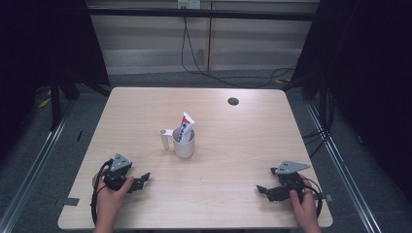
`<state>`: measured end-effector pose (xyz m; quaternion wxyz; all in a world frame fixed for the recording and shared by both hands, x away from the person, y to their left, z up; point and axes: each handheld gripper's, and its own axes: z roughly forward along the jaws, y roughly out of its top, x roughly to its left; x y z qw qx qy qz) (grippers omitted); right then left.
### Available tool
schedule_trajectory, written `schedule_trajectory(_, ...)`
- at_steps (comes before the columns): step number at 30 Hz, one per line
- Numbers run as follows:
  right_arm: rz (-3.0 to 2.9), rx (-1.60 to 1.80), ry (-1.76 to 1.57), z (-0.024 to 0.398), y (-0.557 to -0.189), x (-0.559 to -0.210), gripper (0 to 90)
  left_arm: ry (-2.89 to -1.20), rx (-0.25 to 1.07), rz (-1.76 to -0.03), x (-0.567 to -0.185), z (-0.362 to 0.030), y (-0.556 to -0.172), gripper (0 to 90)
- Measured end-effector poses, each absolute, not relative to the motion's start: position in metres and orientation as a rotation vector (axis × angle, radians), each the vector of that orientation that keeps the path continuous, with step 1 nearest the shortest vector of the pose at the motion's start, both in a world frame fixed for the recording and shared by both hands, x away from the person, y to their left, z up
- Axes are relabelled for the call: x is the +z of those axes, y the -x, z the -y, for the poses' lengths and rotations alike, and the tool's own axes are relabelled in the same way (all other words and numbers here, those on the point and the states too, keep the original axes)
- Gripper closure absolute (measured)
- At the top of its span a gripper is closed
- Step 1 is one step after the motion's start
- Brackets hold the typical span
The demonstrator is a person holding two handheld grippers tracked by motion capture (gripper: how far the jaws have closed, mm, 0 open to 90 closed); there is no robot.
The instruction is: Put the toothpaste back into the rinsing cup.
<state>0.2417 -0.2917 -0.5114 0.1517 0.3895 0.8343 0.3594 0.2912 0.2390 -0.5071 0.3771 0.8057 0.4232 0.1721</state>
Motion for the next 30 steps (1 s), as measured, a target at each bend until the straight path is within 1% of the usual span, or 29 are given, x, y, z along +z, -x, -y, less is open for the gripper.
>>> schedule_trajectory(8,-2.395,1.032,-1.118,0.2917,-0.2417,-0.5114,9.9,-2.113,0.453,-1.08,-0.5081,-0.2356,-0.2917,17.7)
schedule_trajectory(13,-2.395,1.032,-1.118,0.2917,-0.2417,-0.5114,9.9,-2.101,0.446,-1.091,-0.5086,-0.235,-0.2918,17.0)
schedule_trajectory(21,-2.395,1.032,-1.118,0.2917,-0.2417,-0.5114,9.9,-2.109,0.45,-1.102,-0.5088,-0.2356,-0.2933,13.3)
schedule_trajectory(30,-2.395,1.032,-1.118,0.2917,-0.2417,-0.5114,9.9,-2.114,0.45,-1.103,-0.5086,-0.2355,-0.2932,13.0)
